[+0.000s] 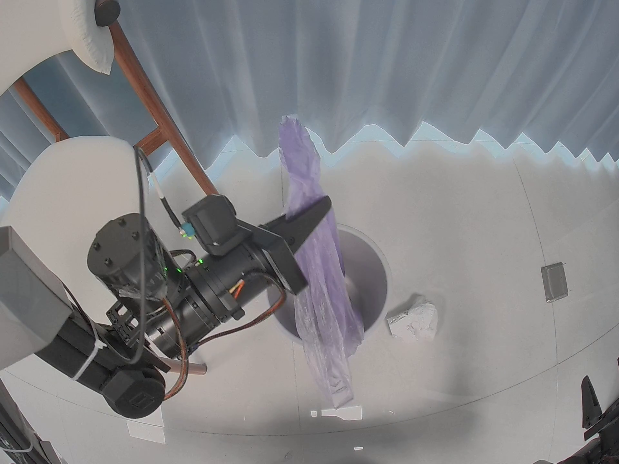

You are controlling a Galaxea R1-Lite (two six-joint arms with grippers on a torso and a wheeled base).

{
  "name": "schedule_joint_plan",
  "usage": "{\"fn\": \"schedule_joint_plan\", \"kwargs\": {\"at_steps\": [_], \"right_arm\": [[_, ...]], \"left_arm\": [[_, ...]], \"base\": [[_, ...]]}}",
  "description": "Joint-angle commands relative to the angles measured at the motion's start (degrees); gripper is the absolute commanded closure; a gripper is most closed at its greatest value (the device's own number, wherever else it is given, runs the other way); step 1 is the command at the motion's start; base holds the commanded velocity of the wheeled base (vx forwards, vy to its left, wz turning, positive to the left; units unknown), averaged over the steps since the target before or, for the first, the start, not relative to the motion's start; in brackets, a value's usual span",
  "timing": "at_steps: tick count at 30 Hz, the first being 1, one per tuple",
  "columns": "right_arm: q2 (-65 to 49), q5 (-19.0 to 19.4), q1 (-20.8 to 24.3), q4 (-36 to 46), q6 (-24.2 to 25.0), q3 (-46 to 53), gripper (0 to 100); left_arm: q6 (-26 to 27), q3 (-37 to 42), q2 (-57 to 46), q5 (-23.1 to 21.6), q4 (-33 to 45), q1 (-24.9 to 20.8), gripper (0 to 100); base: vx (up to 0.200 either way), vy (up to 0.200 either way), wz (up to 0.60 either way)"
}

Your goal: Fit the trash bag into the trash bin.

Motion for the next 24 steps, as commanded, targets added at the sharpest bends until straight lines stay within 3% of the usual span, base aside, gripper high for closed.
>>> {"fn": "schedule_joint_plan", "kwargs": {"at_steps": [1,7,11,20,24], "right_arm": [[-0.9,0.0,0.0,0.0,0.0,1.0,0],[-0.9,-0.1,0.0,0.0,0.0,1.0,0],[-0.9,0.0,0.0,0.0,0.0,1.0,0],[-0.9,0.5,0.0,0.1,-0.3,1.0,0],[-0.9,0.9,0.0,0.1,-0.3,1.0,0]], "left_arm": [[0.1,2.0,2.5,0.1,0.0,-1.8,100],[0.8,4.1,2.8,0.3,0.0,-1.8,100],[4.7,5.8,5.4,3.5,0.1,-1.2,100],[7.8,11.4,6.7,3.2,0.4,-2.1,100],[10.3,14.5,8.5,3.3,0.0,-5.6,100]], "base": [[0.0,0.0,0.0],[0.0,0.0,0.0],[0.0,0.0,0.0],[0.0,0.0,0.0],[0.0,0.0,0.0]]}}
